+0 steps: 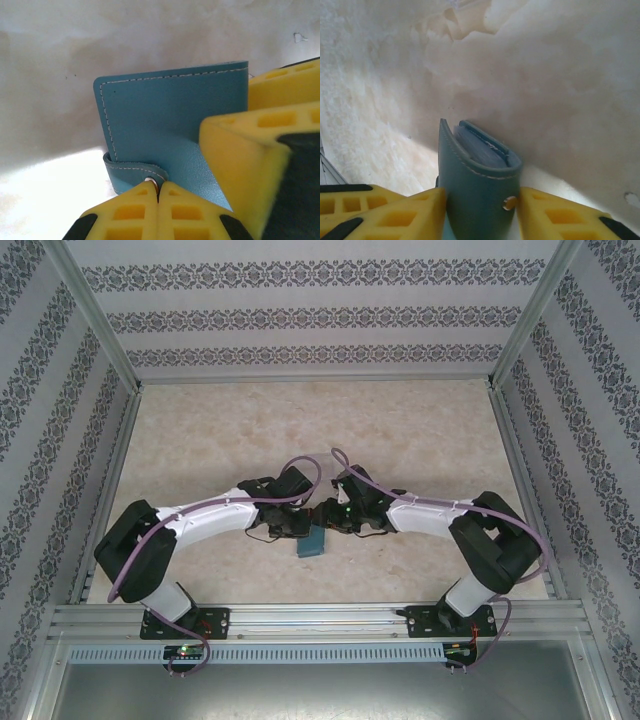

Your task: Take the credit cards out of the card holder

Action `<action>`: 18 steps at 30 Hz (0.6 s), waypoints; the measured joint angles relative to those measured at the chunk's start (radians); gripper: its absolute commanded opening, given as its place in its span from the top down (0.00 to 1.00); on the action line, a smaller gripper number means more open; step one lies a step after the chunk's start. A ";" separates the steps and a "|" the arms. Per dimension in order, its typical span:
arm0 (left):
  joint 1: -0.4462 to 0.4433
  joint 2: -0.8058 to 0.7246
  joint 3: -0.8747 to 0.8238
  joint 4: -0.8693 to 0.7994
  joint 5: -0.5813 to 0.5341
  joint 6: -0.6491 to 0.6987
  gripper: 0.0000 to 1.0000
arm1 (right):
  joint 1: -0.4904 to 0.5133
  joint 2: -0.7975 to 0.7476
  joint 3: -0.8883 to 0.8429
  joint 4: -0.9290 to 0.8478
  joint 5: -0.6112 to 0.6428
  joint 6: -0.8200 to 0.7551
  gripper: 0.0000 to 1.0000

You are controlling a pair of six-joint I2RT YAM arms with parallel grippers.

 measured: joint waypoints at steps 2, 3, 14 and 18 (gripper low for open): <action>0.000 -0.003 -0.004 0.003 0.000 0.000 0.99 | 0.000 0.012 -0.001 0.011 -0.003 0.005 0.70; 0.000 -0.004 -0.005 0.002 0.000 0.000 0.99 | 0.000 0.015 -0.002 0.016 -0.004 0.003 0.73; 0.005 -0.028 -0.007 -0.004 -0.032 0.000 0.99 | 0.000 0.002 -0.006 0.025 0.008 -0.008 0.84; 0.023 -0.058 -0.026 -0.022 -0.056 -0.002 0.99 | -0.007 -0.002 -0.006 -0.002 0.029 -0.029 0.84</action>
